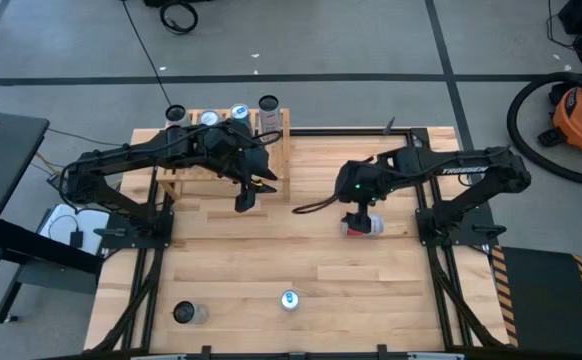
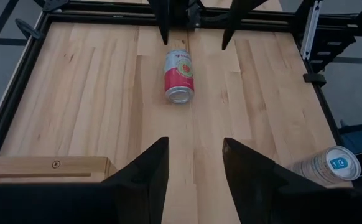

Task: Place canned beverage on shelf
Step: Put the pink white soda can on the shelf aligned with the other pink white soda can

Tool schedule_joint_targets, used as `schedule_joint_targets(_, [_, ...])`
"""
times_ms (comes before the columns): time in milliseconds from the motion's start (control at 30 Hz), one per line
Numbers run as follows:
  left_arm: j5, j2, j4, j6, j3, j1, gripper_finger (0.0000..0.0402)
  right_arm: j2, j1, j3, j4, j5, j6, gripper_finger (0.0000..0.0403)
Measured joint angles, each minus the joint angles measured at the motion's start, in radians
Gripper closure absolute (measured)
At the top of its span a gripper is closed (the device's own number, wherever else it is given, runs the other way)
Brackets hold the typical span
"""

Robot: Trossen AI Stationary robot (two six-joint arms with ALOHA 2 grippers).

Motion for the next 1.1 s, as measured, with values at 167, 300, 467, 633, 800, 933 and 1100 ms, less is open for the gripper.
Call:
schedule_joint_targets(167, [0.0, 0.0, 0.0, 0.001, 0.0, 0.0, 0.0251, -0.001, 0.012, -0.071, -0.009, 0.009, 0.015, 0.0013])
schedule_joint_targets(300, [0.0, 0.0, -0.003, 0.012, 0.0, 0.0, 0.0251, -0.003, 0.015, -0.148, -0.007, 0.011, 0.029, 0.0013])
schedule_joint_targets(467, [0.0, 0.0, -0.005, 0.034, 0.0, 0.0, 0.0251, -0.002, 0.015, -0.269, -0.002, 0.028, 0.049, 0.0013])
schedule_joint_targets(633, [0.0, 0.0, -0.005, 0.045, 0.0, 0.0, 0.0251, -0.002, 0.007, -0.368, 0.009, 0.04, 0.085, 0.0013])
schedule_joint_targets(800, [0.0, 0.0, -0.005, 0.077, 0.0, 0.0, 0.0251, -0.002, 0.006, -0.458, 0.062, 0.035, 0.099, 0.0013])
schedule_joint_targets(933, [0.0, 0.0, -0.005, 0.075, 0.0, 0.0, 0.0251, -0.002, 0.006, -0.515, 0.093, 0.032, 0.1, 0.0013])
schedule_joint_targets(1100, [0.0, 0.0, -0.005, 0.046, 0.0, 0.0, 0.0251, -0.002, 0.006, -0.567, 0.117, 0.032, 0.086, 0.0013])
